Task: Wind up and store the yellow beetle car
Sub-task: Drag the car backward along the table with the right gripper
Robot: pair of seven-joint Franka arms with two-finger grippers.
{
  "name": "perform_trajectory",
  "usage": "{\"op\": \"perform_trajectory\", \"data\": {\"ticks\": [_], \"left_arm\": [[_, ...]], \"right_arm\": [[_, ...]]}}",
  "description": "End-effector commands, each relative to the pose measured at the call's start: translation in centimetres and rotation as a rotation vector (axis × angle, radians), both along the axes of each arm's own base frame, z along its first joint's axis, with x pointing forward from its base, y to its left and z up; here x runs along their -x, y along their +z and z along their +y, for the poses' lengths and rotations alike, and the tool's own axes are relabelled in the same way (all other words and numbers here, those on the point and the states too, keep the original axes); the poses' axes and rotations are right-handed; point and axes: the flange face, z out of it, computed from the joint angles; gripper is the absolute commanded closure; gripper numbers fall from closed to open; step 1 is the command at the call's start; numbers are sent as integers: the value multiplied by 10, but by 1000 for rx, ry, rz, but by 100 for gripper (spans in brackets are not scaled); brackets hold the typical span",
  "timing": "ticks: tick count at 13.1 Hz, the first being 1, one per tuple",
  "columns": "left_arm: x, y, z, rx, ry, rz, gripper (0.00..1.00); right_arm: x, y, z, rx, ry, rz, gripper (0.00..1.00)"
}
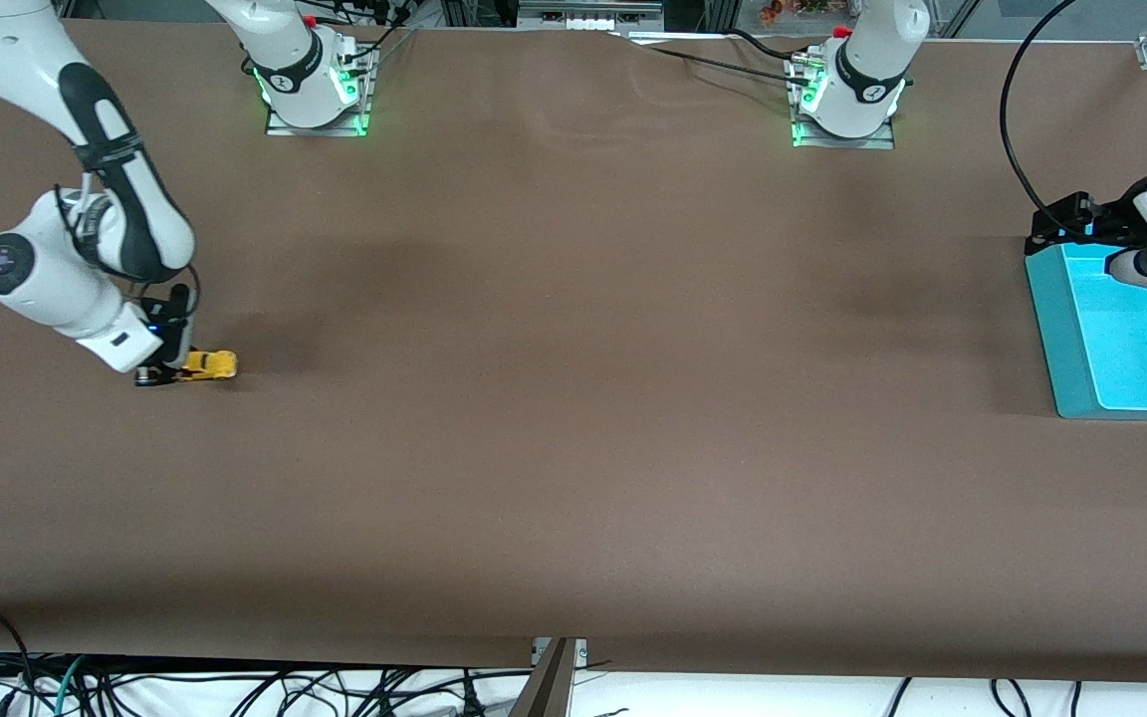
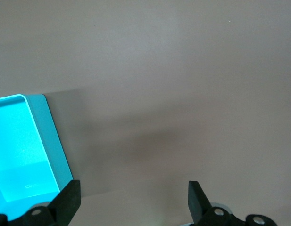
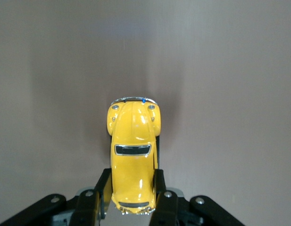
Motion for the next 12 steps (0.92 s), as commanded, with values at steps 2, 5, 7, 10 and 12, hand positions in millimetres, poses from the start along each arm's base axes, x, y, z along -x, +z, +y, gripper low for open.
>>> {"op": "perform_trajectory", "data": {"ticks": [2, 5, 7, 10, 12], "left_arm": [[-2, 7, 0, -20, -27, 9, 0], [-2, 7, 0, -20, -28, 8, 0], [-2, 7, 0, -20, -28, 8, 0], [-2, 7, 0, -20, -28, 9, 0], [-2, 7, 0, -20, -28, 9, 0]], "right_arm": [[-10, -26, -22, -13, 22, 11, 79], [-12, -21, -17, -16, 27, 15, 0], [-25, -8, -9, -28, 42, 24, 0], [-35, 3, -5, -34, 51, 34, 0], [-36, 5, -5, -34, 49, 31, 0]]}}
